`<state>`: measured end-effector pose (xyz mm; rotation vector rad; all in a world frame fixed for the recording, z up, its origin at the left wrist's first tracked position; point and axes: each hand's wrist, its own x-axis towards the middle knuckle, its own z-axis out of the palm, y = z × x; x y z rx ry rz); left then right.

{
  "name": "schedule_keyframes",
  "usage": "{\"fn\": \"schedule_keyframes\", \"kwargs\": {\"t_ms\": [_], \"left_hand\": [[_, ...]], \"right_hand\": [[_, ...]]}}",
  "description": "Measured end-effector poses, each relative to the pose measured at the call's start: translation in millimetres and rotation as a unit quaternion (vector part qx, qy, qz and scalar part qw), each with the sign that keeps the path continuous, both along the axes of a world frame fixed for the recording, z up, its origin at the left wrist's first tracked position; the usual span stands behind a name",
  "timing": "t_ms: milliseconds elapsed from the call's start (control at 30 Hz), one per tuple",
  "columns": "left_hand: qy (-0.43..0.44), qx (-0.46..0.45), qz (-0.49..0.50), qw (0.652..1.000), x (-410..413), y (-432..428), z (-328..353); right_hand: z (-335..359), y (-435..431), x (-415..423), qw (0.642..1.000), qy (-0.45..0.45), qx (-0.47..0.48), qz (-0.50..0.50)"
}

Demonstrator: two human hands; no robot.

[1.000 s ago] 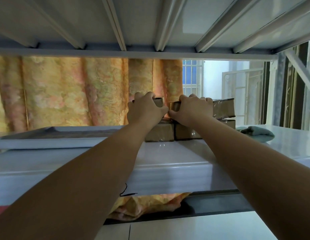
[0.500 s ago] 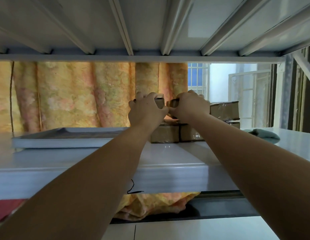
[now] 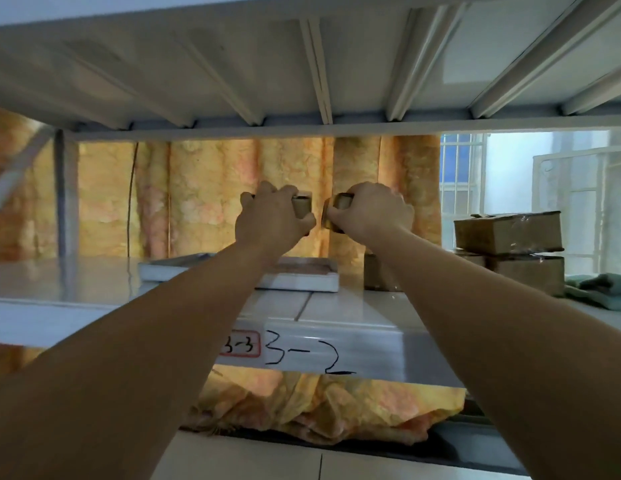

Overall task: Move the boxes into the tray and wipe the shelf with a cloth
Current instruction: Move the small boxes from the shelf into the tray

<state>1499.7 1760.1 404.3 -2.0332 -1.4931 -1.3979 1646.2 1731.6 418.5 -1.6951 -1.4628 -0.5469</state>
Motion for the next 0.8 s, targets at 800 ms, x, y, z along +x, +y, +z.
{"fn": "schedule_keyframes", "kwargs": {"t_ms": [800], "left_hand": [[0.034, -0.098, -0.149, 0.983, -187, 89, -12]], "right_hand": [[-1, 91, -188, 0.993, -0.038, -0.089, -0.071]]}}
